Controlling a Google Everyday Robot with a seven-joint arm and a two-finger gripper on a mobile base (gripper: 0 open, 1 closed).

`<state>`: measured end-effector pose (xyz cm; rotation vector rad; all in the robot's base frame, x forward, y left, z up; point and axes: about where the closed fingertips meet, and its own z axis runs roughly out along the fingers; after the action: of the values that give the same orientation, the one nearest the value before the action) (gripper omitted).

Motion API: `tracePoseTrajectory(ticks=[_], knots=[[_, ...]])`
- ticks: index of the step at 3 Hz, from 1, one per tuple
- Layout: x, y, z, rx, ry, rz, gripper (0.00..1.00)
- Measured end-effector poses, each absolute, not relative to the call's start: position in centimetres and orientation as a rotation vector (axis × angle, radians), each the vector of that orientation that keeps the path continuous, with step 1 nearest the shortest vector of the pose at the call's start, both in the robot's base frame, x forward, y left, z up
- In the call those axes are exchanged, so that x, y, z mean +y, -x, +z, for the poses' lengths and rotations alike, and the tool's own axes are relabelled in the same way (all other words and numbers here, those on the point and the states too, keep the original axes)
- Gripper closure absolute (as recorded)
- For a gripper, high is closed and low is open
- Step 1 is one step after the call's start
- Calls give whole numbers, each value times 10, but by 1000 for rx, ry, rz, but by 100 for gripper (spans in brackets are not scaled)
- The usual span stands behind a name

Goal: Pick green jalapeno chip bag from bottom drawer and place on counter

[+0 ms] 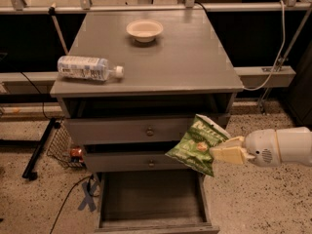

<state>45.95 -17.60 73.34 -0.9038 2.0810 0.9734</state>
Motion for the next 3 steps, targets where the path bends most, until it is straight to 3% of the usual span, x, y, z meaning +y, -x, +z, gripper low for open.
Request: tracePoseTrajectory(ticks=[3], knots=[[-176,-473,778,2012,945,923,100]])
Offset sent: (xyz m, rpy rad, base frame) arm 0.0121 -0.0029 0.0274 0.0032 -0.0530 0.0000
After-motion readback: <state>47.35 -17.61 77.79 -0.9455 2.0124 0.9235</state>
